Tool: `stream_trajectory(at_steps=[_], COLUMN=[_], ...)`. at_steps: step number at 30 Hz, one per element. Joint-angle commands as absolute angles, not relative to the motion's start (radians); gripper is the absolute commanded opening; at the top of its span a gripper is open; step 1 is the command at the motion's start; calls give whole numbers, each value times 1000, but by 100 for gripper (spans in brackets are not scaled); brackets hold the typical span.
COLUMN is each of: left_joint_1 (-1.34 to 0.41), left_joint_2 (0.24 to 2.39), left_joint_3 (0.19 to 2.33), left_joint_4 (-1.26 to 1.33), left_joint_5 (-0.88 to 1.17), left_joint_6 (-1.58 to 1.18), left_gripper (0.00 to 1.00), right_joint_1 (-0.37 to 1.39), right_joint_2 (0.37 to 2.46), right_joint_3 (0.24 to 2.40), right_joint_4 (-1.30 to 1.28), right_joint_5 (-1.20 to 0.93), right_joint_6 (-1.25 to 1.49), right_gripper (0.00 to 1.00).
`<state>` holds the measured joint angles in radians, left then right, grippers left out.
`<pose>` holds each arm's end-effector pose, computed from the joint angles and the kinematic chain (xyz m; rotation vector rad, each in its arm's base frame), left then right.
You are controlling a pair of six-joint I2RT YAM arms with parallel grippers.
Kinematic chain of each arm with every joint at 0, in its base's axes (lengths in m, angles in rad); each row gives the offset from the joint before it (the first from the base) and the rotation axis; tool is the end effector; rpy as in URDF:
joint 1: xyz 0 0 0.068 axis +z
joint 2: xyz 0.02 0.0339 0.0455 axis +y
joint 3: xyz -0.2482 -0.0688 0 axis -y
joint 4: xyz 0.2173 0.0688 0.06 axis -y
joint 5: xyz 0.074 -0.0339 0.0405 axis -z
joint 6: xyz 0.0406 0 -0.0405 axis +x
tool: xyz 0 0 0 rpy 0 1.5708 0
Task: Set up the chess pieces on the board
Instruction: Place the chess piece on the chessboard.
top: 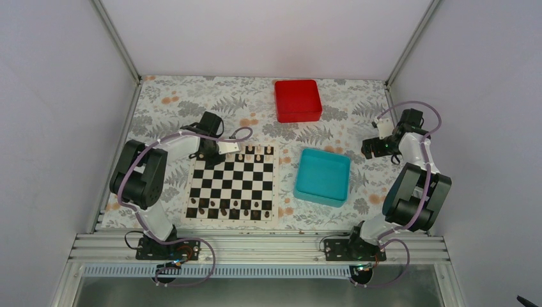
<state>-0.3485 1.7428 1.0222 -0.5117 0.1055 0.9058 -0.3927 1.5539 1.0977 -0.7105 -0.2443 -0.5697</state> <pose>0.2836 -0.1076 0.1519 1.6562 2.2424 -0.0105 0.2642 -0.0988 0.2155 -0.3032 2.6562 0.0374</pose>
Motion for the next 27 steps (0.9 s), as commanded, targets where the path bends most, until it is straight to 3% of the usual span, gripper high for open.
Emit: stream_trajectory(at_steps=[1, 12, 27], left_joint_1=[-337, -336, -338], left_joint_2=[1744, 1756, 1682], left_joint_3=[1006, 1006, 1048], left_joint_4=[-486, -485, -566], left_joint_5=[117, 110, 100], left_joint_6=[914, 920, 936], left_gripper=[13, 13, 26], right_joint_1=[-385, -385, -385], right_joint_2=[1554, 1551, 1550], right_joint_3=[1085, 1071, 1070], right_joint_4=[-703, -703, -708], right_joint_5=[-239, -237, -242], right_joint_6=[-563, -569, -575], right_gripper=[100, 100, 100])
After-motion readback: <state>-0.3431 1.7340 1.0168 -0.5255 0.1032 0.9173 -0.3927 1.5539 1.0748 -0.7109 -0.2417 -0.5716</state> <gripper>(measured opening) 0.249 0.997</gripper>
